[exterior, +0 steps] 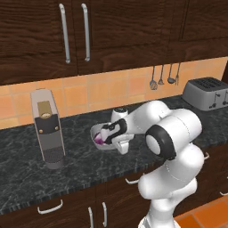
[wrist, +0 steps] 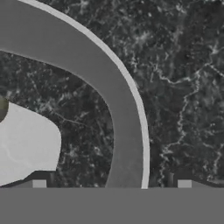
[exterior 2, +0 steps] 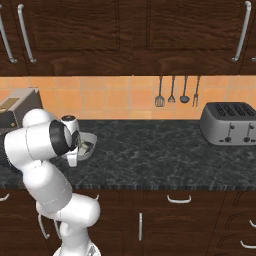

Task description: Take the meat container that has the chicken drumstick and place it on the second highest rack of the freezer. Then take the vegetable container that has the mushroom and onion and place it on the highest rack of the freezer.

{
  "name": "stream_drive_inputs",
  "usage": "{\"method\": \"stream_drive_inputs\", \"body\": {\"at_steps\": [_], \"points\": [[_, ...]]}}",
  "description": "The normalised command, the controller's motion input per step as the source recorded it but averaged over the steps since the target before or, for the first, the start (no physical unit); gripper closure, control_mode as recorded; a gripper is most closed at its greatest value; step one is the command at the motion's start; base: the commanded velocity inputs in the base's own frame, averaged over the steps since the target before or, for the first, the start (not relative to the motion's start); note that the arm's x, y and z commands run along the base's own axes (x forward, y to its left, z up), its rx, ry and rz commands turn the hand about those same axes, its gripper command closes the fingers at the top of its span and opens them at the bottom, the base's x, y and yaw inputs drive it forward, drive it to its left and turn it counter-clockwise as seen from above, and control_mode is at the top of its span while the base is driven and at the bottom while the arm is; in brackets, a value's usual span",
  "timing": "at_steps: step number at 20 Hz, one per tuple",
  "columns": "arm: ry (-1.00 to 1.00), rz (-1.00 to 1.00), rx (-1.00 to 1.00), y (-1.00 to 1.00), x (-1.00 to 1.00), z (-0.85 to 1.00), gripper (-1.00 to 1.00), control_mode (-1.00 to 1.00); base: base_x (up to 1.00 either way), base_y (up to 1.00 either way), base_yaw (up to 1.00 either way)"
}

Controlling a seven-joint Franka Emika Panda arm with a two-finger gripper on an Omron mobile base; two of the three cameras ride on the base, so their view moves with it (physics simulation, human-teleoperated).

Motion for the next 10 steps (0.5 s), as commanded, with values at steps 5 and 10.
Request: {"method": "stream_drive_inputs", "body": {"at_steps": [5,10], "points": [[0.05,-0.06,0.0,0.06,0.22,-0.26,1.0,-1.0,0.0,0.0,0.0],[-0.06,-0.06,0.0,-0.18,-0.27,-0.03,1.0,-1.0,0.0,0.0,0.0]]}}
